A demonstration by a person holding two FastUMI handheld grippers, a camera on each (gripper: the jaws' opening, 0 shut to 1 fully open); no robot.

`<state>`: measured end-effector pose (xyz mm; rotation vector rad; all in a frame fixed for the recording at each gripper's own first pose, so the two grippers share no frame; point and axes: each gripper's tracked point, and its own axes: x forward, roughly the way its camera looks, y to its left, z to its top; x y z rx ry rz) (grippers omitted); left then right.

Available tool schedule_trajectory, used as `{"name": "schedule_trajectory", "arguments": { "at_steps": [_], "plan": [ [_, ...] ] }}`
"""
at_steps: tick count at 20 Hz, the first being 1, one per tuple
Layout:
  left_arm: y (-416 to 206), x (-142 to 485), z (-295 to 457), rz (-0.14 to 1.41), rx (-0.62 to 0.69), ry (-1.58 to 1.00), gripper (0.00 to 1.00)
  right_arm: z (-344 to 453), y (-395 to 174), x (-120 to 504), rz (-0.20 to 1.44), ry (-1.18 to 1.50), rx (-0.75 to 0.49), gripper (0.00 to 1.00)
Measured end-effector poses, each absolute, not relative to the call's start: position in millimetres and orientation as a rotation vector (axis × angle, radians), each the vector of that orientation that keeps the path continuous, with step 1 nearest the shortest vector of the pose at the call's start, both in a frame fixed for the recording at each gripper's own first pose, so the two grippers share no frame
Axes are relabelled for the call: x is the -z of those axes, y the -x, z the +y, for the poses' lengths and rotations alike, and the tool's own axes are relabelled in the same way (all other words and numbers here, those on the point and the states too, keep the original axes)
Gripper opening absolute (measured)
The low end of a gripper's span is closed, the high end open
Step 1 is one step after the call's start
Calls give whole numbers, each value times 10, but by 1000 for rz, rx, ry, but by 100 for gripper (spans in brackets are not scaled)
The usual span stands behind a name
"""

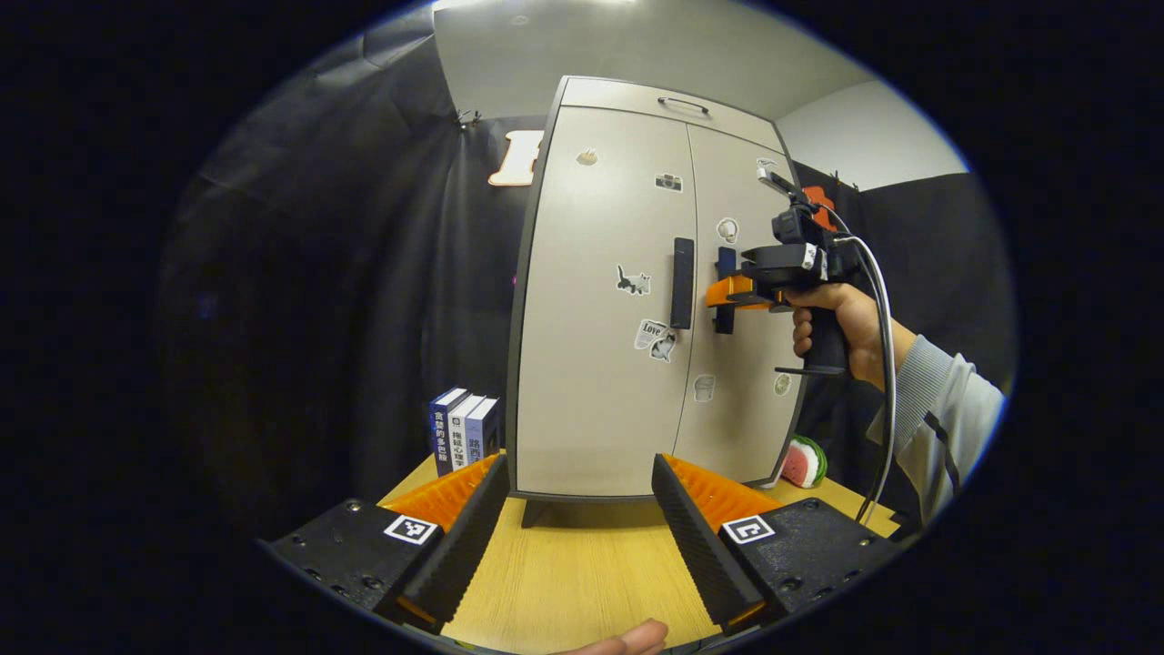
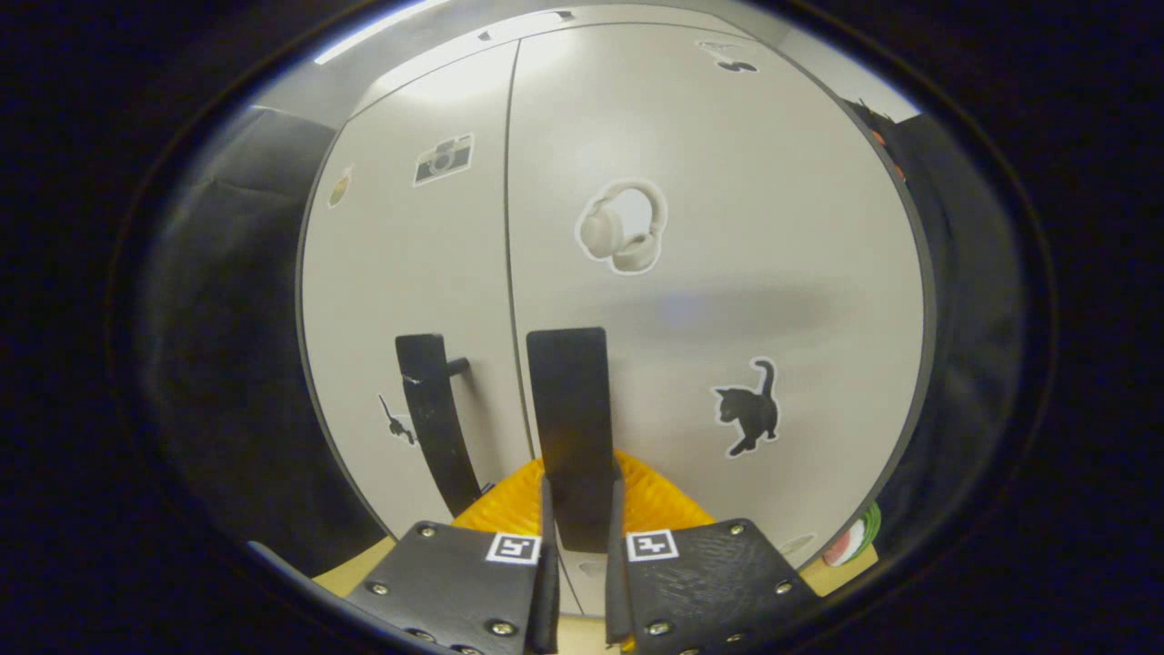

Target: Open the right door of the double-door shoe cabinet with the right hand, and open the left door with the left hand.

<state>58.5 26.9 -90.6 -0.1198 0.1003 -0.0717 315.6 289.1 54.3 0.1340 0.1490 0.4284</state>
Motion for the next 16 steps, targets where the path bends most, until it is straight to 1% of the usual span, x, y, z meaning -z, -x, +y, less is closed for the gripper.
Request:
{"name": "schedule_trajectory", "arguments": {
  "at_steps": [3, 6, 8, 16],
  "plan": [
    [-517, 942, 317, 122, 47, 101, 98, 2867, -3098, -547, 136, -103, -427, 20],
    [-434, 927, 462, 119, -20, 53, 98, 2834, -2990, -581, 141, -142, -475, 20],
    [-380, 898, 474, 119, -38, 42, 98, 2792, -2913, -589, 136, -139, -500, 20],
    [-229, 641, 270, 76, -22, 52, 98, 2611, -2714, -644, 139, -130, -544, 20]
  ]
}}
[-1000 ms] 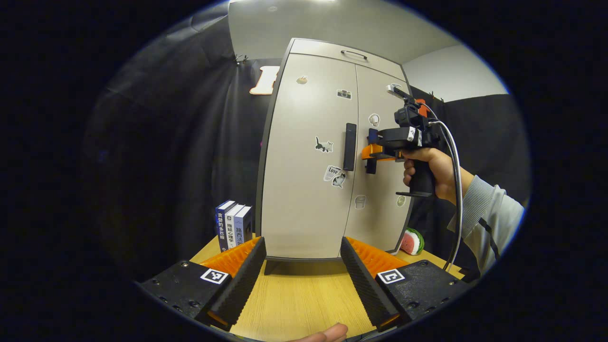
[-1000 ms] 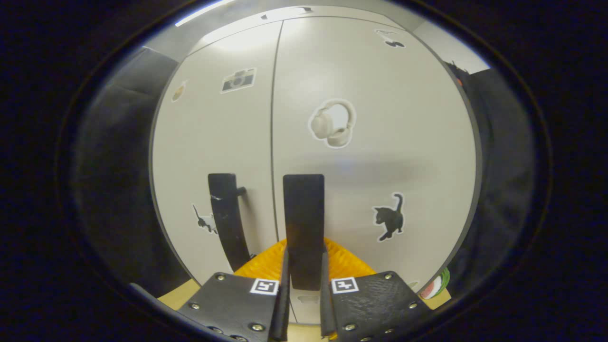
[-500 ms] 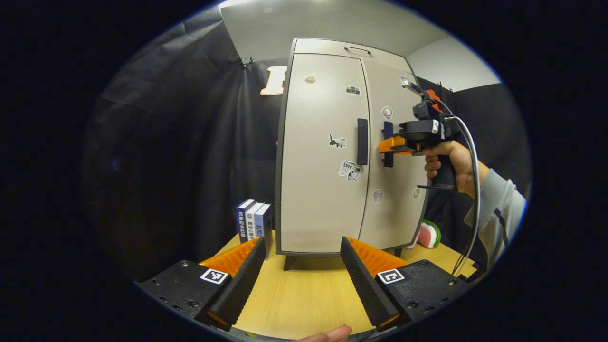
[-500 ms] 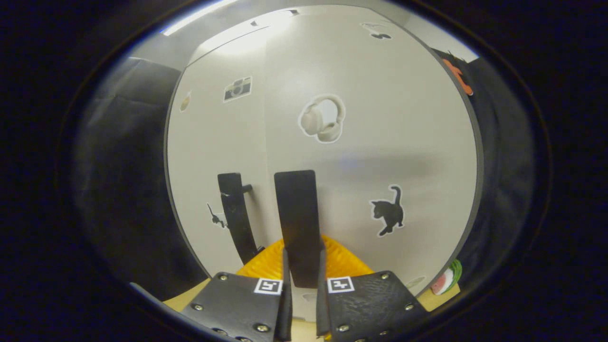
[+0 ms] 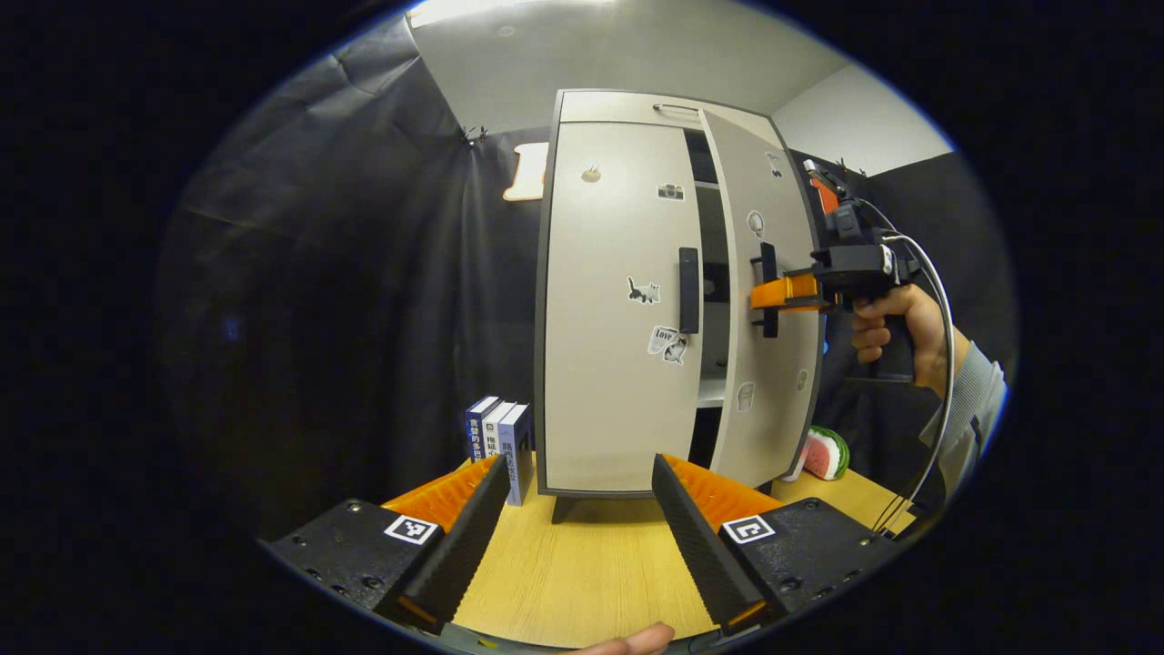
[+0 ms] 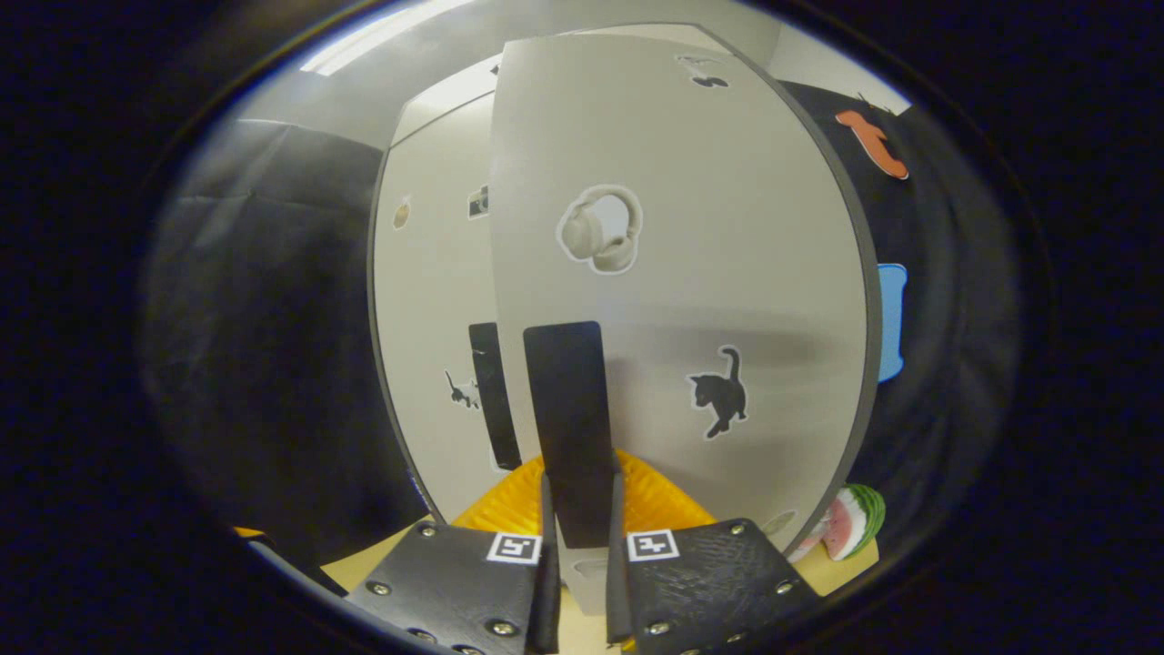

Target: Open the right door of the double-door shoe cabinet with the right hand, and open the left door with the left hand.

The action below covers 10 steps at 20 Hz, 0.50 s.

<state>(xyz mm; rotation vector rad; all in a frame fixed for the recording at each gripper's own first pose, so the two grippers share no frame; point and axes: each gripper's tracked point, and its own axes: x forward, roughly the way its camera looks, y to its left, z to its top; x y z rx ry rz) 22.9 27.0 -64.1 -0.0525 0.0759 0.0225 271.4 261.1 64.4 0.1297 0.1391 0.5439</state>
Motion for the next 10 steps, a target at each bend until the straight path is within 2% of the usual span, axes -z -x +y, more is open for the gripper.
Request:
{"name": "schedule_trajectory", "arguments": {
  "at_steps": [10],
  "plan": [
    [-184, 703, -10, 109, 7, 85, 98, 2388, -2557, -686, 124, -136, -581, 20]
  ]
}}
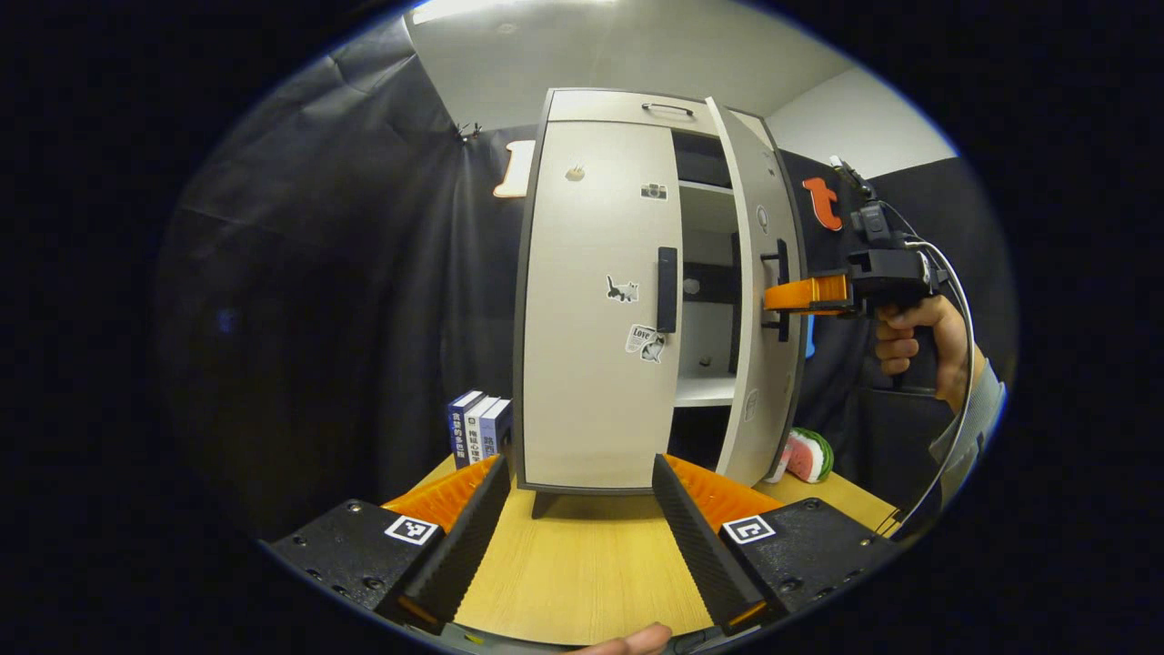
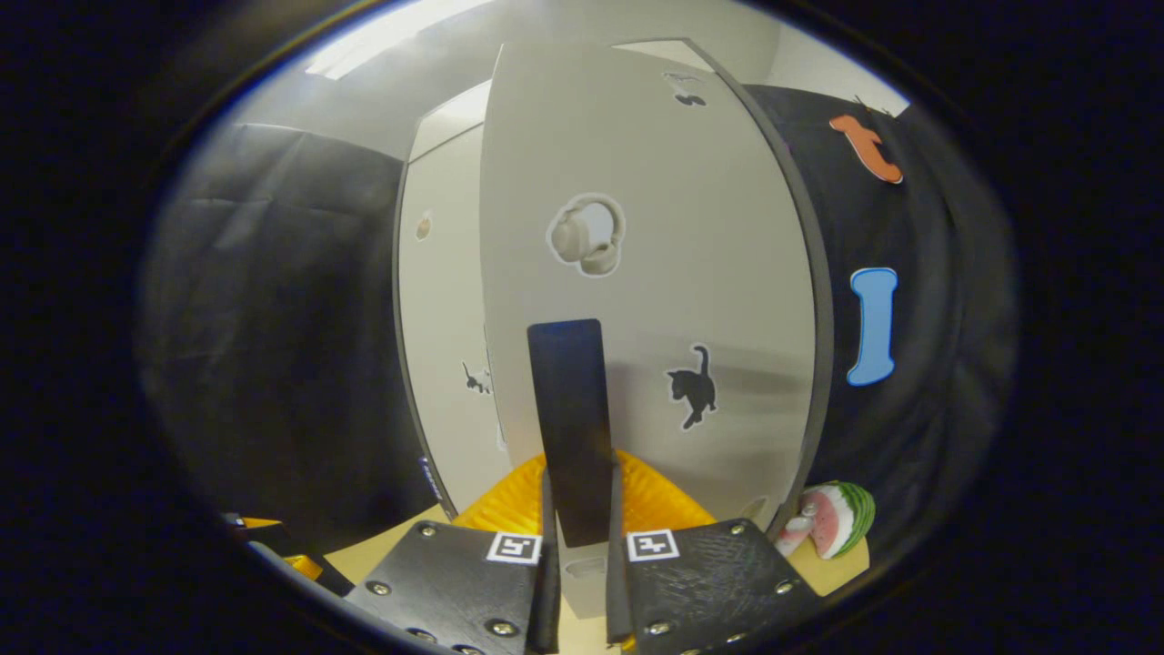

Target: Open the right door of the double-door shoe cabinet with the right hand, and open the left door with the left hand.

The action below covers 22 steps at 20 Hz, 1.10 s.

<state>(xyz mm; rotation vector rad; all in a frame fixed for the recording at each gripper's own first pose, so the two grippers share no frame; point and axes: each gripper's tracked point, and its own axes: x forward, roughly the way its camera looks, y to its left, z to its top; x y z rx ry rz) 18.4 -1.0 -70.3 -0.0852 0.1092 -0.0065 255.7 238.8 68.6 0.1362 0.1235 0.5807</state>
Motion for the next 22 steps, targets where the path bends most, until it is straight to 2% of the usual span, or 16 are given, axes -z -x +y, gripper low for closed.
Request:
{"name": "schedule_trajectory", "arguments": {
  "at_steps": [10, 20, 22],
  "plan": [
    [-217, 691, -311, 85, 47, 55, 98, 2025, -2448, -723, 101, -119, -577, 20],
    [-375, 881, -711, 109, 119, 45, 98, 1633, -2404, -739, 113, -130, -492, 19],
    [-420, 943, -749, 120, 123, 45, 98, 1558, -2476, -723, 107, -100, -456, 11]
  ]
}}
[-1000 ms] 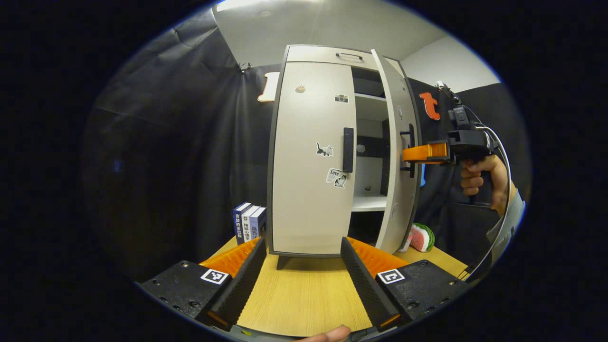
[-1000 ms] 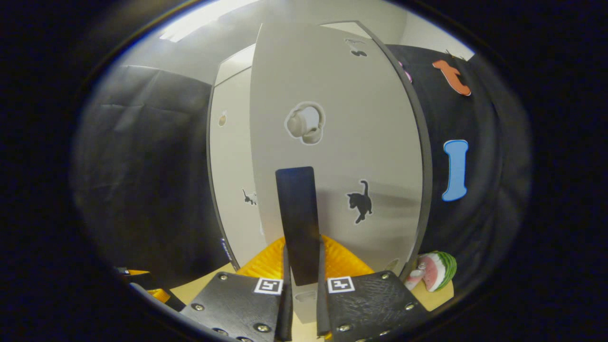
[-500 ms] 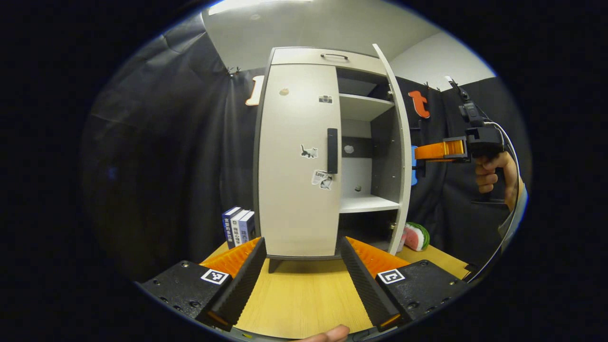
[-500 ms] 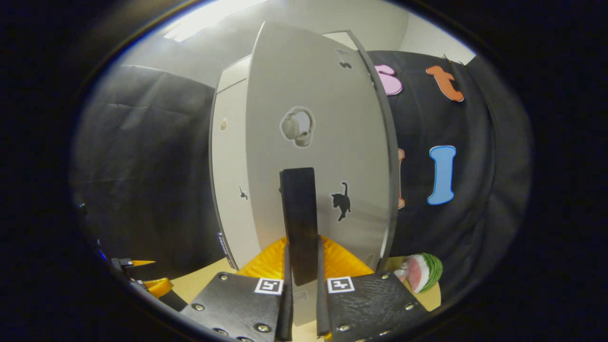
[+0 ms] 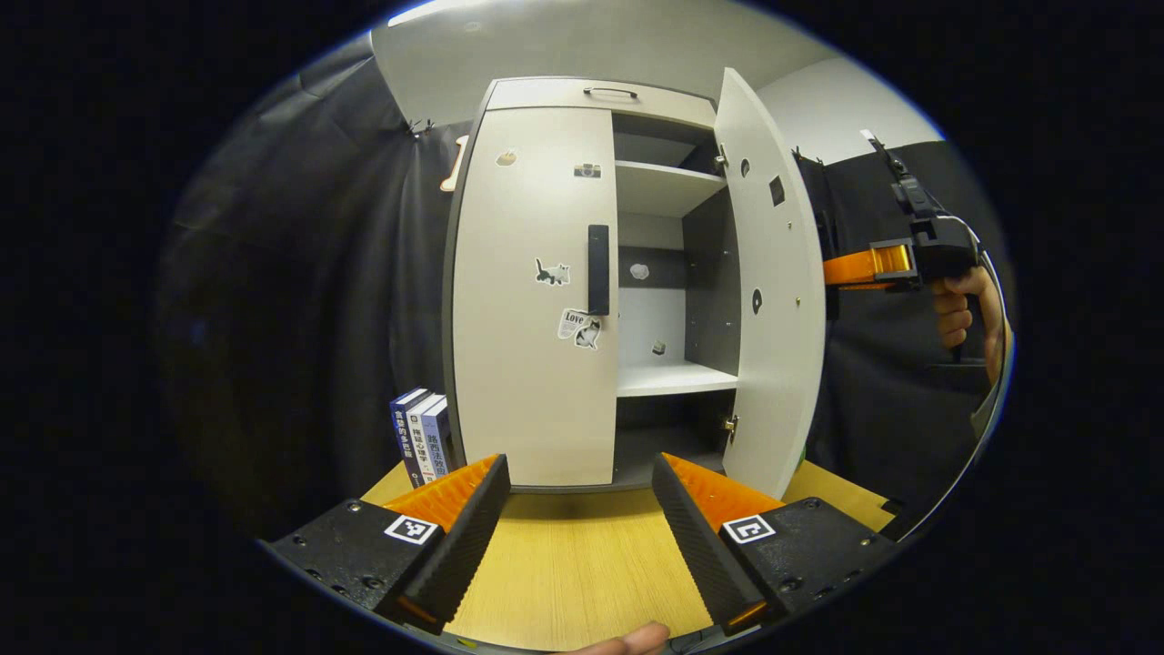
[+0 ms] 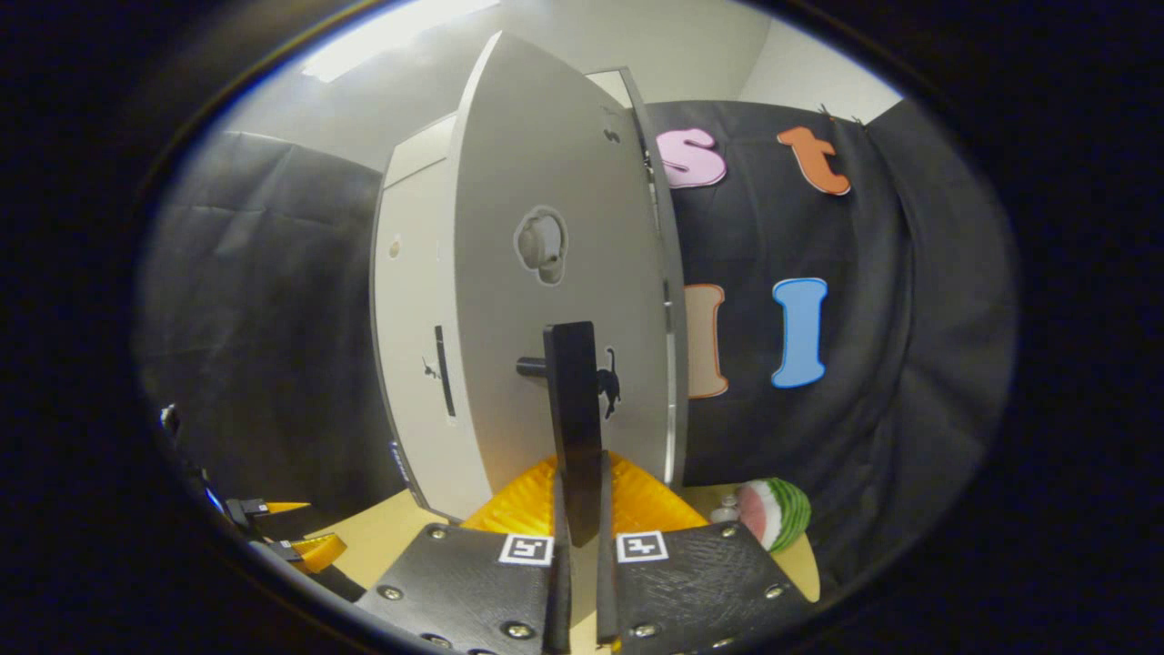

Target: Open the right door of the double-door shoe cabinet with the right hand, and open the left door with the left hand.

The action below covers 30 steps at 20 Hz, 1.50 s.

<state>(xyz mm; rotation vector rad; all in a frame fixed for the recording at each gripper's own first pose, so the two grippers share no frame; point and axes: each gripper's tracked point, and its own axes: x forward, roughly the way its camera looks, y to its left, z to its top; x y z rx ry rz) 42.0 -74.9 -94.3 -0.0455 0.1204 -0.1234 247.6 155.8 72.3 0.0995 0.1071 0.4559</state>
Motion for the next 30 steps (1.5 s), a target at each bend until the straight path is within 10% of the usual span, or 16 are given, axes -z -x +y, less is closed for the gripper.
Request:
{"name": "schedule_trajectory", "arguments": {
  "at_steps": [5, 26, 30],
  "plan": [
    [-487, 1019, -823, 138, 133, 49, 98, 1058, -2698, -613, 108, -9, -255, 10],
    [-1642, 288, -544, 52, 87, 137, 98, 933, -2541, -666, -4, -105, -316, 2],
    [-2026, 172, -645, 39, 98, 83, 98, 554, -2061, -758, -63, -110, -192, 58]
  ]
}}
